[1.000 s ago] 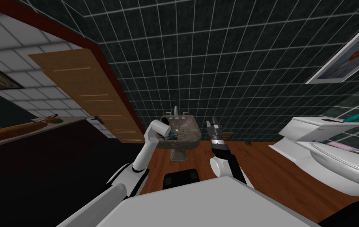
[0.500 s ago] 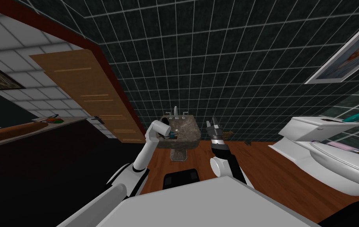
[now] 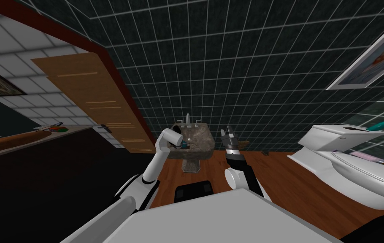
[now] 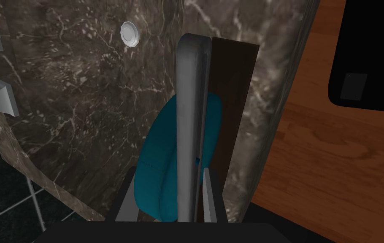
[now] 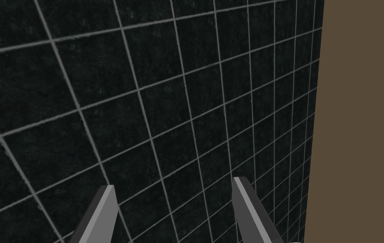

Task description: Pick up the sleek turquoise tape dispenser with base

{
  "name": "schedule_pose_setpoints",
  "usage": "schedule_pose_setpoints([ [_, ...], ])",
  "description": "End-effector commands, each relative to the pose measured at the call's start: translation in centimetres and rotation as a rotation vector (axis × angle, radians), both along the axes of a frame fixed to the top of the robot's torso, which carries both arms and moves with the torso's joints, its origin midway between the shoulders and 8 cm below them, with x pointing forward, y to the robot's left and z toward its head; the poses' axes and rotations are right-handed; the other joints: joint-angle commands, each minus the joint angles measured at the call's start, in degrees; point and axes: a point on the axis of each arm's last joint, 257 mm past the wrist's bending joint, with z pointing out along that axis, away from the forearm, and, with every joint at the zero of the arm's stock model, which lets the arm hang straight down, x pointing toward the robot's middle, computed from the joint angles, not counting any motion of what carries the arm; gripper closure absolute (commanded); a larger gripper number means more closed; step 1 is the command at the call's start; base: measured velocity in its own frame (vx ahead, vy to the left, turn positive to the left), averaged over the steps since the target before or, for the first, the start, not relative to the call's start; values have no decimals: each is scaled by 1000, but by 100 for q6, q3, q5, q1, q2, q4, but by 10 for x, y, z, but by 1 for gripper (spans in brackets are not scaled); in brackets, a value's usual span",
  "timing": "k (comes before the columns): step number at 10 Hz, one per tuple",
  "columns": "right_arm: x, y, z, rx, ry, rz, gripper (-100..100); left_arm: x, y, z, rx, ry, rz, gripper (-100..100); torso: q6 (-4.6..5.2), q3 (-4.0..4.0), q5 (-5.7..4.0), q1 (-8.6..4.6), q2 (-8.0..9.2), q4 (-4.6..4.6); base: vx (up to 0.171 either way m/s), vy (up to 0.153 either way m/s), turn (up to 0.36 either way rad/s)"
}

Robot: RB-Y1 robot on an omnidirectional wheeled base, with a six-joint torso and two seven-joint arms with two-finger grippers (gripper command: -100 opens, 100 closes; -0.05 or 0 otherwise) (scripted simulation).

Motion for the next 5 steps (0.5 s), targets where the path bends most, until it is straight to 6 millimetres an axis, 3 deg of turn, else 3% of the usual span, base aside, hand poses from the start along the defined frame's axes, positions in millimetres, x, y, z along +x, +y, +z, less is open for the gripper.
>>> schedule_pose_setpoints([
  [1, 0, 0, 0, 0, 0, 0, 0, -6, 1, 5, 1, 2, 1, 100, 0, 0, 0, 0, 0, 0, 17, 11, -5],
  [4, 0, 0, 0, 0, 0, 0, 0, -11, -1, 10, 1, 1, 0, 100, -1, 0, 1, 3, 1, -1, 11, 8, 1],
  [5, 0, 0, 0, 0, 0, 0, 0, -11, -1, 11, 1, 2, 1, 0, -1, -1, 1, 2, 1, -2, 0, 0, 0],
])
